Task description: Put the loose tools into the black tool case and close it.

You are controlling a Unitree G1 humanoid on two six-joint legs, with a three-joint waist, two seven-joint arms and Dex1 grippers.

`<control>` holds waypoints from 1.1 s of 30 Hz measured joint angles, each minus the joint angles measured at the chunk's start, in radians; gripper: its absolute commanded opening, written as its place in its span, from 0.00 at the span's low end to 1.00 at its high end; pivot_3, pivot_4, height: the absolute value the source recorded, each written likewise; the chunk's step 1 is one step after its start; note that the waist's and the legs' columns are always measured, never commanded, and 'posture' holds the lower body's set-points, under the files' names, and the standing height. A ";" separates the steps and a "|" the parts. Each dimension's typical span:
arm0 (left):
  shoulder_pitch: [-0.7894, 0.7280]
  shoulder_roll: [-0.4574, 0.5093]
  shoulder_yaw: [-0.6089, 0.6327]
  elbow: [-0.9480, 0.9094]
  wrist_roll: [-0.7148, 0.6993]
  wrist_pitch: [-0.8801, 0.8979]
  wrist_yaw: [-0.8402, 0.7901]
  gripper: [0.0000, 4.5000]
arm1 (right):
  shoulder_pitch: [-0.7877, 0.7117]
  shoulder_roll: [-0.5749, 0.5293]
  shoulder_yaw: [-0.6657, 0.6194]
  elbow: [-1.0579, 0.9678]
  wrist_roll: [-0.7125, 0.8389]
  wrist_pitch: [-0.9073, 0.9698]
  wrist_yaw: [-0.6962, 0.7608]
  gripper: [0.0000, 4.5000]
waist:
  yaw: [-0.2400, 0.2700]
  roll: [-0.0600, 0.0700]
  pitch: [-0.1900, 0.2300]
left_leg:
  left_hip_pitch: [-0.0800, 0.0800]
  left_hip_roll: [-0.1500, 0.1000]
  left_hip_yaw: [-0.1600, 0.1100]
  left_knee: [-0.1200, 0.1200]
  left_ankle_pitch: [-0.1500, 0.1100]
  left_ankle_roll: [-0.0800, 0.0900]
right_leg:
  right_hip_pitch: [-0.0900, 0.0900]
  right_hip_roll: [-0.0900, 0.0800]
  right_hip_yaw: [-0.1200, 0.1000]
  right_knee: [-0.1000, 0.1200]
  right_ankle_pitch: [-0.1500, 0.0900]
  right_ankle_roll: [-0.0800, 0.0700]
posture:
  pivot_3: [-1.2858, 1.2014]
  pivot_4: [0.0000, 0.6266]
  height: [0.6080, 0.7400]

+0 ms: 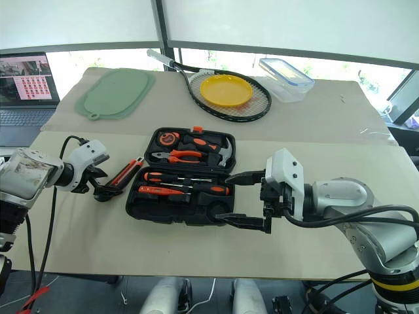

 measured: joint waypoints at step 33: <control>0.092 -0.001 0.058 -0.421 -0.174 -0.315 -0.360 0.39 | 0.066 -0.024 -0.033 0.007 -0.022 0.000 -0.042 1.00 | -0.003 -0.004 0.002 | -0.004 0.000 -0.001 0.002 -0.002 0.003 | -0.002 0.000 0.001 -0.002 0.000 0.003 | 0.52 0.24 0.99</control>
